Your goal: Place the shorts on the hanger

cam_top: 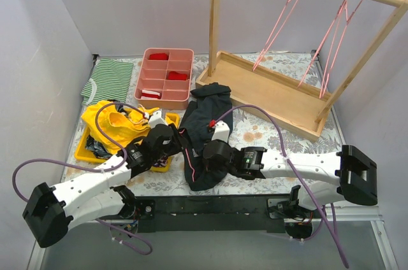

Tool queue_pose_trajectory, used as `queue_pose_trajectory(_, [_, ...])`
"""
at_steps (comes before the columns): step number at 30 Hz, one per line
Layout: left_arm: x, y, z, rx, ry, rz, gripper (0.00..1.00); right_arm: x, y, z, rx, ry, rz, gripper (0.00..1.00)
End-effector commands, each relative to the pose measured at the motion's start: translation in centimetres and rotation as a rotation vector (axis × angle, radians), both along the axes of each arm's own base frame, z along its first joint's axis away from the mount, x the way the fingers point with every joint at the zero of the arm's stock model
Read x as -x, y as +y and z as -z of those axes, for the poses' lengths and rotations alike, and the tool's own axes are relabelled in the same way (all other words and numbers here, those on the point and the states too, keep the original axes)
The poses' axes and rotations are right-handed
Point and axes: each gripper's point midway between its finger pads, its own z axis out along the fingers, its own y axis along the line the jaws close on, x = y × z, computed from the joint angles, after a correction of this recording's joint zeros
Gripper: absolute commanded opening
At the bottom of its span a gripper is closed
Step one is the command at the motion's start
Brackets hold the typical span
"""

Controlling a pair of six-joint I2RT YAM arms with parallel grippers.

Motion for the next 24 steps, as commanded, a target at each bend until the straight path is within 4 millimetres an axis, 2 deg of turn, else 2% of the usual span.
queue_pose_trajectory(1, [-0.9, -1.4, -1.4, 0.015, -0.015, 0.064, 0.33, -0.1, 0.1, -1.3, -0.051, -0.015, 0.016, 0.01])
queue_pose_trajectory(9, [-1.7, -1.2, 1.6, -0.039, 0.023, 0.048, 0.31, -0.1, -0.3, -1.8, -0.063, -0.023, 0.018, 0.01])
queue_pose_trajectory(15, [-2.4, -1.6, 2.3, -0.018, 0.001, 0.035, 0.31, -0.1, -0.4, -2.2, -0.070, -0.028, 0.018, 0.01])
queue_pose_trajectory(24, [-2.5, -0.8, 3.7, -0.034, 0.000, 0.005, 0.30, 0.1, -0.2, -2.7, -0.080, -0.029, 0.009, 0.01])
